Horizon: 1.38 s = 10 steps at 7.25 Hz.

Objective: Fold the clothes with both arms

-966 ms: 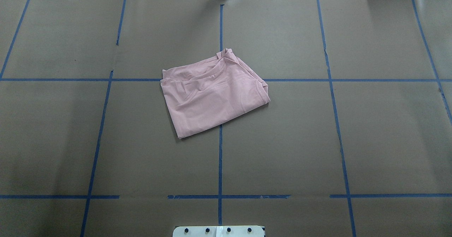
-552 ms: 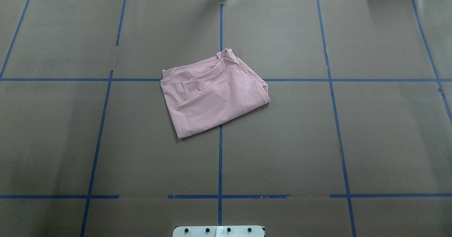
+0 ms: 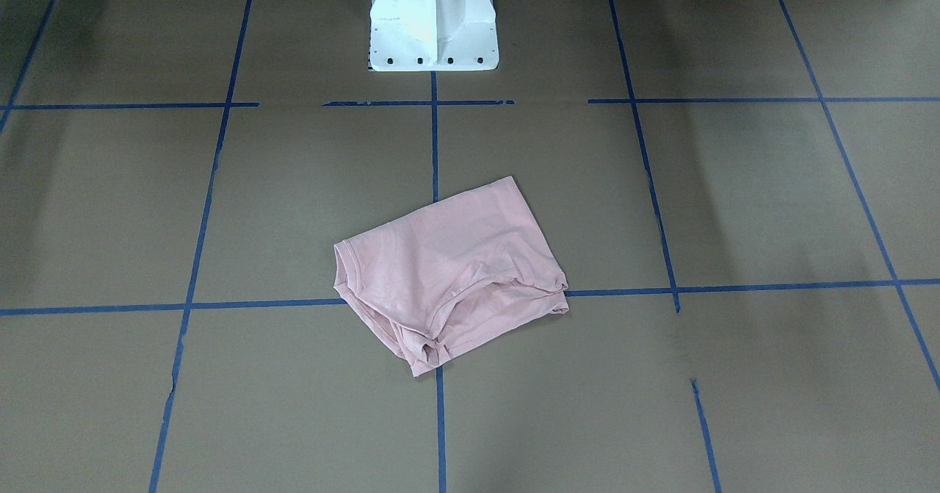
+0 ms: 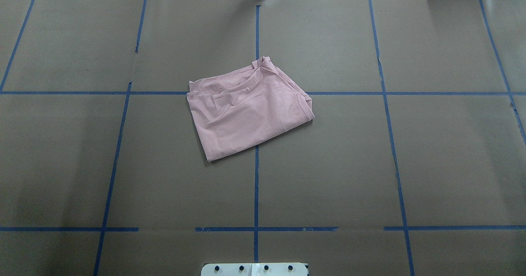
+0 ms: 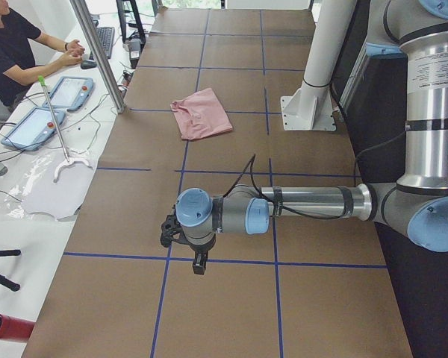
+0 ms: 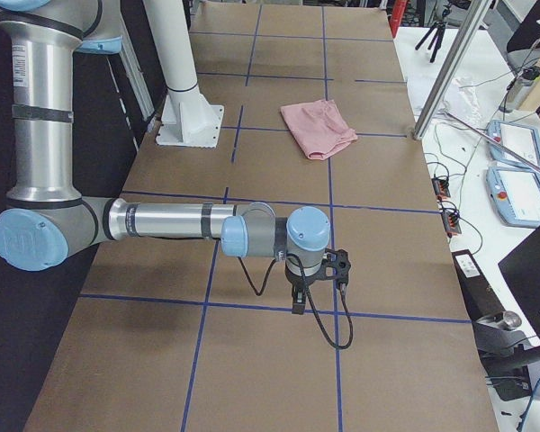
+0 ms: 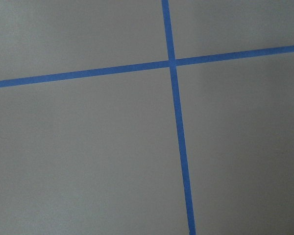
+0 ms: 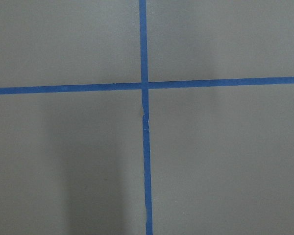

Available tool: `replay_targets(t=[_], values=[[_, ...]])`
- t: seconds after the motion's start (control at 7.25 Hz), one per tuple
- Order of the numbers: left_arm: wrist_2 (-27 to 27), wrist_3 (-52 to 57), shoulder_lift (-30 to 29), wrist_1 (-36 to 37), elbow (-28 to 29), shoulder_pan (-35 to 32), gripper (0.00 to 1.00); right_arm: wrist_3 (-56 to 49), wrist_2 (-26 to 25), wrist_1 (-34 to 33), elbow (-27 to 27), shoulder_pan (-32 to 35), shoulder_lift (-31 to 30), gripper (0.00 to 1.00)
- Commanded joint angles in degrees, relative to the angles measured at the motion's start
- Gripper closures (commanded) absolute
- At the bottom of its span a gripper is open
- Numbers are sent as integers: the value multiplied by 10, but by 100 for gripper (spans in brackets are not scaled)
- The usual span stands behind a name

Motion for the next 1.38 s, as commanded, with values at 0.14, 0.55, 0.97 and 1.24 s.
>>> replay_targets(t=[0.14, 0.55, 0.97, 1.24], values=[[-12, -51, 0, -2, 1, 0, 0, 0, -1, 0, 2, 0, 0, 0], [32, -49, -8, -8, -8, 0, 0, 0, -2, 0, 1, 0, 0, 0], [48, -46, -7, -36, -8, 0, 0, -1, -2, 0, 0, 0, 0, 0], [47, -46, -6, -36, -7, 0, 0, -2, -1, 0, 0, 0, -1, 0]])
